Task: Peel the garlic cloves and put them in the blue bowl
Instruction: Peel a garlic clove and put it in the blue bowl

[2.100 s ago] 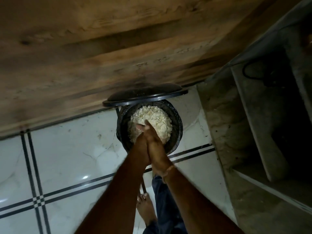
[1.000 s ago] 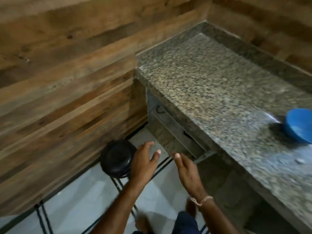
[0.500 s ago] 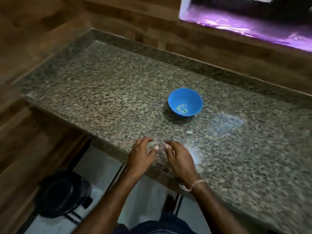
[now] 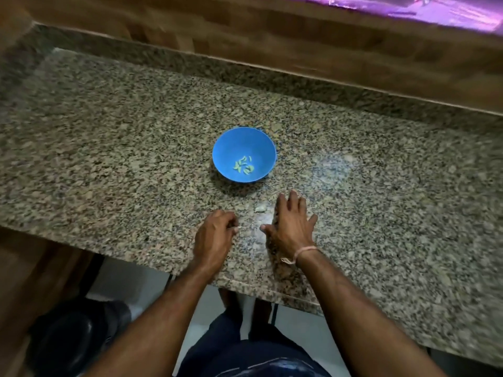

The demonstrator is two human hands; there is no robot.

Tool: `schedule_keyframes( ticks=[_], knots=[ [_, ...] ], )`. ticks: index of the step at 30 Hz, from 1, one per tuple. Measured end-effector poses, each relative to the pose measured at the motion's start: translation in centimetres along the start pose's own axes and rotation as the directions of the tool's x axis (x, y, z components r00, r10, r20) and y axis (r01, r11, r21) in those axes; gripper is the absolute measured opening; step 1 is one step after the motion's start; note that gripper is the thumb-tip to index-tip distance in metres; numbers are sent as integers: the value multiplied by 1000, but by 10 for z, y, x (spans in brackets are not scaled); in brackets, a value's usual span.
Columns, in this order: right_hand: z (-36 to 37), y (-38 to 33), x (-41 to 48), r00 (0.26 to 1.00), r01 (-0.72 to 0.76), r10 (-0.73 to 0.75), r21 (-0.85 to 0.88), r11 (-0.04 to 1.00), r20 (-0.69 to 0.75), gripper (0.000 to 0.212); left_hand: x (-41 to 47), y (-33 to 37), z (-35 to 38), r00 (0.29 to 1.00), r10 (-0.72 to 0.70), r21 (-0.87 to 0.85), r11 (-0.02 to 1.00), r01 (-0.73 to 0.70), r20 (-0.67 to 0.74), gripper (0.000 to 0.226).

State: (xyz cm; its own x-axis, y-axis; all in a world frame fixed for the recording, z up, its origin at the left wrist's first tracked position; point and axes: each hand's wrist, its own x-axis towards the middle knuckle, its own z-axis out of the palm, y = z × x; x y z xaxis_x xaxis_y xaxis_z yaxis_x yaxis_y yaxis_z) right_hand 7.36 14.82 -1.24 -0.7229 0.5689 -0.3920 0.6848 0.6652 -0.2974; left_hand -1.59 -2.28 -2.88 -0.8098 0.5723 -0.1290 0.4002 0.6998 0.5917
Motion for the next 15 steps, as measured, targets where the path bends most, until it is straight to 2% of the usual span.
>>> schedule_keyframes(
  ticks=[3, 6, 8, 11, 15],
  knots=[
    [4, -6, 6, 998, -45, 47, -29, 999, 44, 105, -1, 3, -3, 999, -18, -17, 1000, 18, -40, 22],
    [8, -8, 9, 996, -57, 59, -24, 998, 64, 107, 9, 16, -17, 991, -25, -57, 998, 18, -128, 12],
    [9, -9, 10, 995, -73, 74, -14, 997, 73, 107, 30, 31, -30, 979, -9, -49, 999, -1, -202, 4],
    [11, -11, 11, 994, -81, 81, -2, 997, 73, 107, 70, 52, -47, 958, 22, -38, 999, -34, -285, 6],
    [11, -11, 11, 995, -91, 92, -15, 996, 45, 107, 107, 55, -50, 969, 59, 45, 998, -50, -240, 16]
  ],
)
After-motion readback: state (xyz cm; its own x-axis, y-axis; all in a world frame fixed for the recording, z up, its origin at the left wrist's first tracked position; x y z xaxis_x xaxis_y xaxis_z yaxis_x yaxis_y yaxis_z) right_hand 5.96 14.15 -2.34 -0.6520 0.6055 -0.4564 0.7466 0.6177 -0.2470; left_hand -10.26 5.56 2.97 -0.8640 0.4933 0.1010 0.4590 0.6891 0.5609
